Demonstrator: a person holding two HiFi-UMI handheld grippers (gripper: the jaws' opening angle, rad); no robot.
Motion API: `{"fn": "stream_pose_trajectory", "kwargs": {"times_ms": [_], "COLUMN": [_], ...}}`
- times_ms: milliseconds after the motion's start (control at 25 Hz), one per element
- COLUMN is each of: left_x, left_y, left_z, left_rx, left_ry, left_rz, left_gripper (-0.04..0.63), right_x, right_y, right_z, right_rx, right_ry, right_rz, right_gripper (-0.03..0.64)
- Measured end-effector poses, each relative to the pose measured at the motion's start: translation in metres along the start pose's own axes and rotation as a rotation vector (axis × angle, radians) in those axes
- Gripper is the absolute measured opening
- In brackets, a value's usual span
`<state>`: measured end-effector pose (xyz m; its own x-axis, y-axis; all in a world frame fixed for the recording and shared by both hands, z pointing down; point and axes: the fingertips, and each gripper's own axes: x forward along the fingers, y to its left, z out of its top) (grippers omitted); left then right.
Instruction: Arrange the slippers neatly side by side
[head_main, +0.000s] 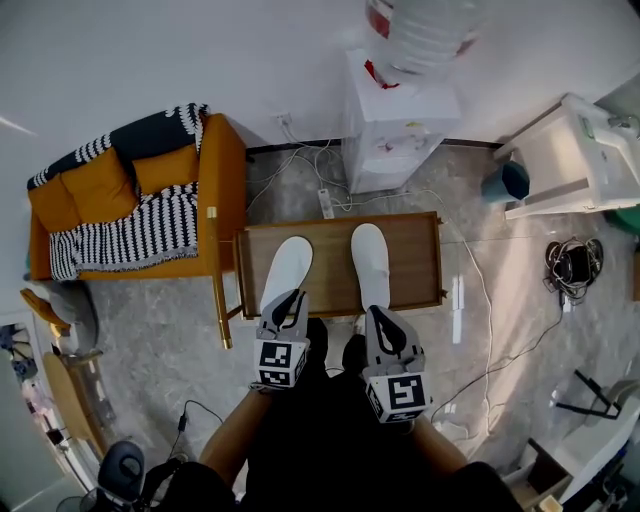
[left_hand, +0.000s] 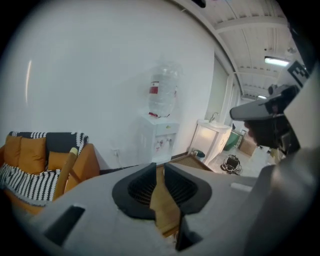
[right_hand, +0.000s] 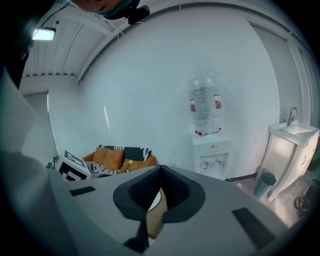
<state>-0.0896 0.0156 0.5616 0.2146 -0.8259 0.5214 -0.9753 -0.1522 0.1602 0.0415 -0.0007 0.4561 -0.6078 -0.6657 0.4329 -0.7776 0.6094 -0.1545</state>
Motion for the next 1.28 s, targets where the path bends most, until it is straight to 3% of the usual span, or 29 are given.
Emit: {"fn": "stream_pose_trajectory", "kwargs": {"times_ms": [120,320,560,920,1160,1280], "left_x": [0.019,0.045,0.063,0.084,0.093,0.099], "left_y": [0.012,0.044,0.077,0.089,0.09,0.086], "left_z": [-0.03,-0.084,-0.138,-0.171,-0.167,-0.173], "left_rx": [0.006,0.016,-0.018,-0.009,0.112,0.133], "left_ry": [0.093,0.216,0.359,0.457,0.469,0.495], "left_rz": [-0.002,0.056,0.125,0.14,0.136,0.116], "left_gripper": [0.138,0.187,0.199,0.204,0.206,0.206], "right_x": [0.004,0.011,0.016,0.022,0.024,0.025], "right_y": [0.002,0.002,0.004,0.004,0.002,0.0], "right_z": [-0.001,-0.004,-0.011,-0.015,-0.018,-0.02], "right_rx": [-0.003,0.002,0.007,0.005,0.006,0.016], "right_ry": [0.009,0.026,0.045,0.066,0.08,0.084], "right_rz": [0.007,0.007,0.01,0.014,0.004,-0.006], "right_gripper": [0.012,0.012,0.012,0.012,0.012,0.012]}}
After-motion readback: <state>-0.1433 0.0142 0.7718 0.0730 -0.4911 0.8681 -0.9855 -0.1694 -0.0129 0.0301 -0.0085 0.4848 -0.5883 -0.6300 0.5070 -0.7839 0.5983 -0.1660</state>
